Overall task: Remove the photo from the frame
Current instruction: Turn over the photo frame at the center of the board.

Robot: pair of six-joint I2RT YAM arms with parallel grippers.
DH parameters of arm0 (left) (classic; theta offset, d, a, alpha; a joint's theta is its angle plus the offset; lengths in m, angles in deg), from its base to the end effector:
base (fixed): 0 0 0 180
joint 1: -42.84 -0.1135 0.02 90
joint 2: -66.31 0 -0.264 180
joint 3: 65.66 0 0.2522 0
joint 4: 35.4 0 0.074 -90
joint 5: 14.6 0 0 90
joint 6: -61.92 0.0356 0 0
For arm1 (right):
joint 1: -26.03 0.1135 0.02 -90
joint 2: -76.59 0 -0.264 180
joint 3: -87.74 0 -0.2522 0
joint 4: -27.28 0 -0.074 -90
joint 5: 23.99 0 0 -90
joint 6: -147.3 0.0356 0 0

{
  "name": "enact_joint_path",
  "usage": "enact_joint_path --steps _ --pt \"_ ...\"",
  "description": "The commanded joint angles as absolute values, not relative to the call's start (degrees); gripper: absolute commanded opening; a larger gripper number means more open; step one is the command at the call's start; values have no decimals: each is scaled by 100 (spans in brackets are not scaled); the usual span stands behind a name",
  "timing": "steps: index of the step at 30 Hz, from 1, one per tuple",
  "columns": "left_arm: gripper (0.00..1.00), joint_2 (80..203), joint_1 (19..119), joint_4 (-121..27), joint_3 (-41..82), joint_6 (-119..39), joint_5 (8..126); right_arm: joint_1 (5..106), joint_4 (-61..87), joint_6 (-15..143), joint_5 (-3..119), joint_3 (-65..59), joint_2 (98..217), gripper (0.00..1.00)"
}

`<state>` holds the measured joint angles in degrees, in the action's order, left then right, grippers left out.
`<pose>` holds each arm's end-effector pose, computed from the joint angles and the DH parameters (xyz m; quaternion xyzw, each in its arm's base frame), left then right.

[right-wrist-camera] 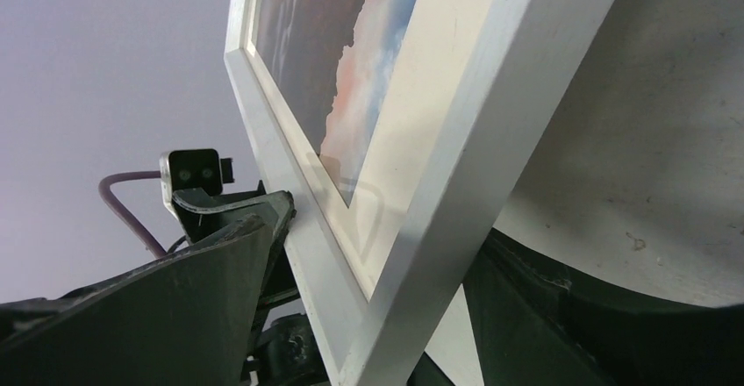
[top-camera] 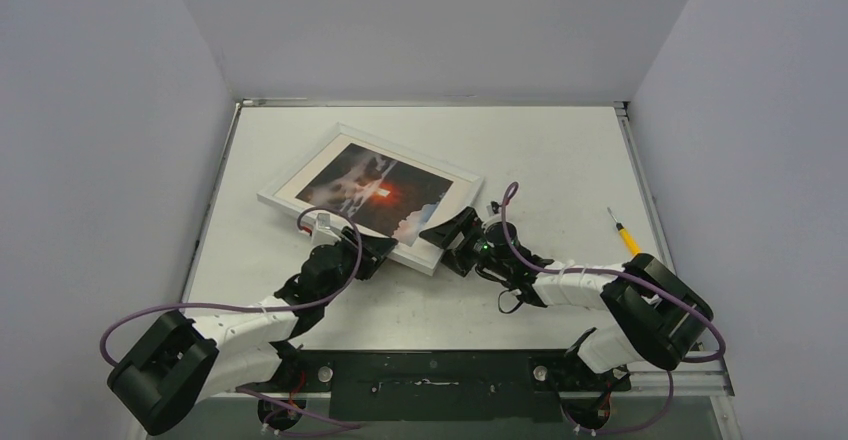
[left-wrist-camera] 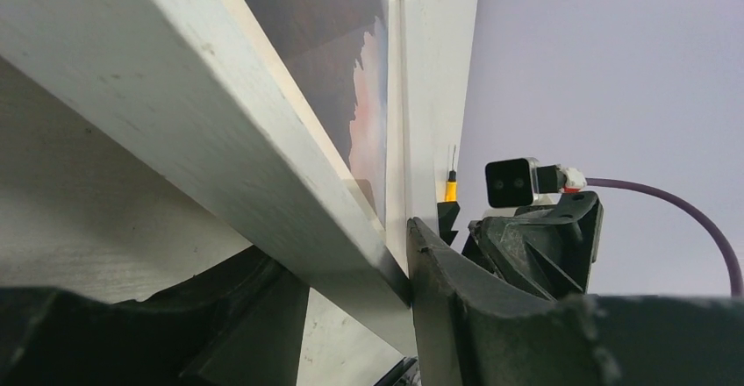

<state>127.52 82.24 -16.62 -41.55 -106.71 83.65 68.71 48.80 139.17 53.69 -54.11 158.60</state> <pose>0.1560 -0.1215 0.1584 -0.3111 0.7475 -0.4707 0.3506 0.1902 0.1857 0.1588 0.2207 0.7981 0.5314 0.1786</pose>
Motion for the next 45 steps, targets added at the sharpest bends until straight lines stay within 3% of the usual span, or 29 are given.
enact_joint_path --steps 1,10,19,20,23,24,25,29,33,38,45 --pt "40 12756 8321 -365 -3643 -10530 8167 6831 5721 14611 5535 -5501 15808 78" --pt "40 12628 8440 -440 -3441 -10492 8228 6798 6776 15108 5636 -5879 16073 68" --pt "41 12488 8459 -660 -3518 -10365 8318 6666 6522 15110 5752 -5903 15789 36" --pt "45 12485 8459 -680 -3524 -10328 8303 6642 6429 15076 5755 -5880 15741 30" --pt "87 12502 8459 -781 -3395 -9787 7986 6529 6062 14880 5751 -5795 15564 13" --pt "98 12491 8459 -1047 -3291 -9470 7881 6466 5890 14767 5748 -5745 15489 9" --pt "97 12469 8457 -1419 -3175 -9327 7911 6402 5679 14636 5746 -5717 15398 6" --pt "96 12479 8458 -2460 -2735 -7790 8372 6215 4694 14040 6096 -5555 14891 5" --pt "96 12556 8466 -2337 -2646 -6726 8572 6122 3854 13492 6468 -5339 14473 5" --pt "96 12635 8468 -1564 -2767 -5817 7934 5937 2769 12821 6855 -4870 14278 5" --pt "96 12784 8485 -1694 -2635 -4167 6978 5248 1741 11552 6406 -4099 14238 5"
